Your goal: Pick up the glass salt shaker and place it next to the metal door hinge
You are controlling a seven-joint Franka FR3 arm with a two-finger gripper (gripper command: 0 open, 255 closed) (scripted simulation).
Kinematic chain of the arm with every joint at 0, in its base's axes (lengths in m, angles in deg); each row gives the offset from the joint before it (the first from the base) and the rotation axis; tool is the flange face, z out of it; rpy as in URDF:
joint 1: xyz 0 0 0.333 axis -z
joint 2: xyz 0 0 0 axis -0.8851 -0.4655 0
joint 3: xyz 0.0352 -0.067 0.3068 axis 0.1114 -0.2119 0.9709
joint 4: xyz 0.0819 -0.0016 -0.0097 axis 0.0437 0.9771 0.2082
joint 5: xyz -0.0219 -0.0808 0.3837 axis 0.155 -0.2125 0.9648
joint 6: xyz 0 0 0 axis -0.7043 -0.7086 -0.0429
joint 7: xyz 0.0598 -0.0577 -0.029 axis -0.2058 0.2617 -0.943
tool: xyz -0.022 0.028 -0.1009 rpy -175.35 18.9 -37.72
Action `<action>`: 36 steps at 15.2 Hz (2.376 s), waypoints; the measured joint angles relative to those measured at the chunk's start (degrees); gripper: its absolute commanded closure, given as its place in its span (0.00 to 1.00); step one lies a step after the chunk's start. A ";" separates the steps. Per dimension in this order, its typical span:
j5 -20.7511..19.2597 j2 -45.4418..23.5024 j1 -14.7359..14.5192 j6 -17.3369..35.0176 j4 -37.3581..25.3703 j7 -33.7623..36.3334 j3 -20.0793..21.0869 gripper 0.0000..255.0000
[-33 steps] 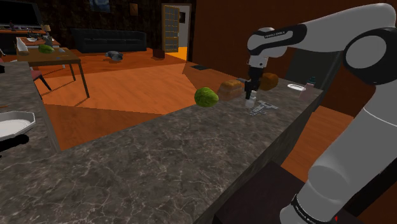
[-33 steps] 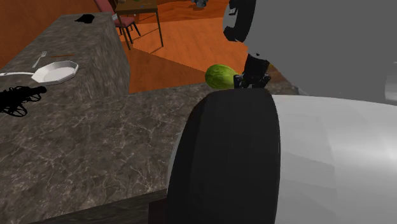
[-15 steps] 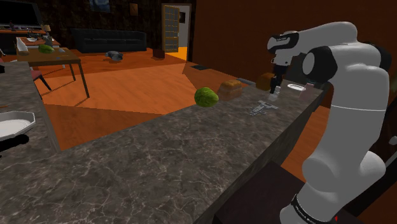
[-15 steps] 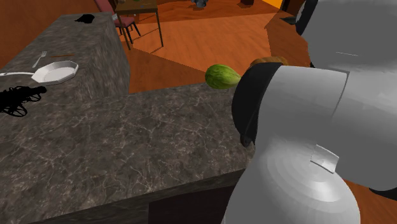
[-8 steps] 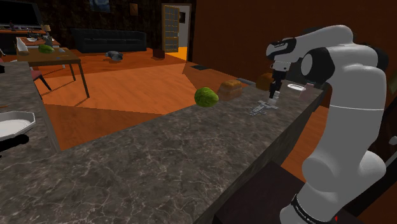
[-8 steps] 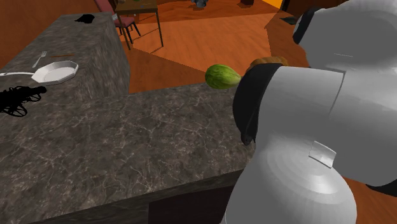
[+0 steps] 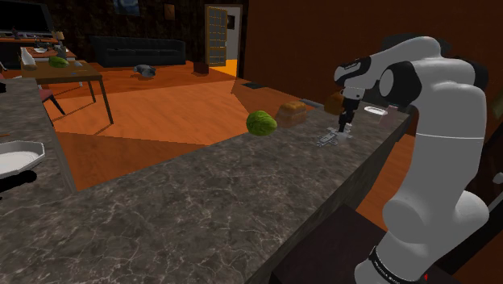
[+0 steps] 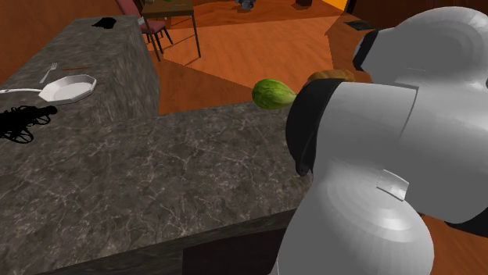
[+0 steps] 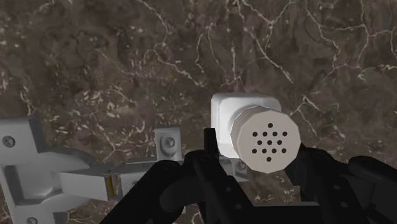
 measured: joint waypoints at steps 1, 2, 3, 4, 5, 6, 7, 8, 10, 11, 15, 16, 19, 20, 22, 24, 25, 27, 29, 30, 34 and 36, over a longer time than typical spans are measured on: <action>0.08 -0.15 -0.06 0.63 0.49 0.03 0.06 1.00; 0.20 -0.44 0.01 1.23 0.83 -0.10 0.09 1.00; 0.25 -0.50 -0.04 2.02 1.56 -0.13 0.13 1.00; 0.37 -0.75 -0.05 2.69 2.00 -0.18 0.18 1.00; 0.47 -0.99 -0.04 3.29 2.38 -0.24 0.24 1.00; 0.61 -1.26 -0.03 4.02 2.85 -0.32 0.30 1.00; 0.70 -1.44 -0.02 4.67 3.35 -0.40 0.34 1.00; 0.83 -1.74 0.01 5.25 3.65 -0.47 0.39 1.00; 1.08 -2.28 0.04 6.41 4.31 -0.59 0.51 1.00; 1.22 -2.55 0.05 7.12 4.78 -0.67 0.58 1.00; 1.66 -3.49 0.19 9.27 6.07 -1.05 0.75 1.00; 1.67 -3.51 0.18 9.36 6.14 -1.04 0.77 1.00; 1.70 -3.55 0.17 9.42 6.15 -1.02 0.78 1.00; 1.70 -3.55 0.16 9.43 6.16 -1.02 0.79 1.00; 1.70 -3.55 0.16 9.44 6.16 -1.02 0.79 0.00; 1.70 -3.55 0.16 9.44 6.16 -1.02 0.79 0.00; 1.70 -3.55 0.16 9.44 6.16 -1.02 0.79 0.00; 1.70 -3.55 0.16 9.44 6.16 -1.02 0.79 0.00; 1.39 -2.96 0.16 7.60 4.83 -0.81 0.63 0.00; 1.27 -2.99 0.34 5.70 2.84 -0.72 0.54 0.00; 0.93 -2.38 0.38 2.91 0.63 -0.45 0.38 0.00; 0.91 -2.35 0.39 2.69 0.46 -0.43 0.36 0.00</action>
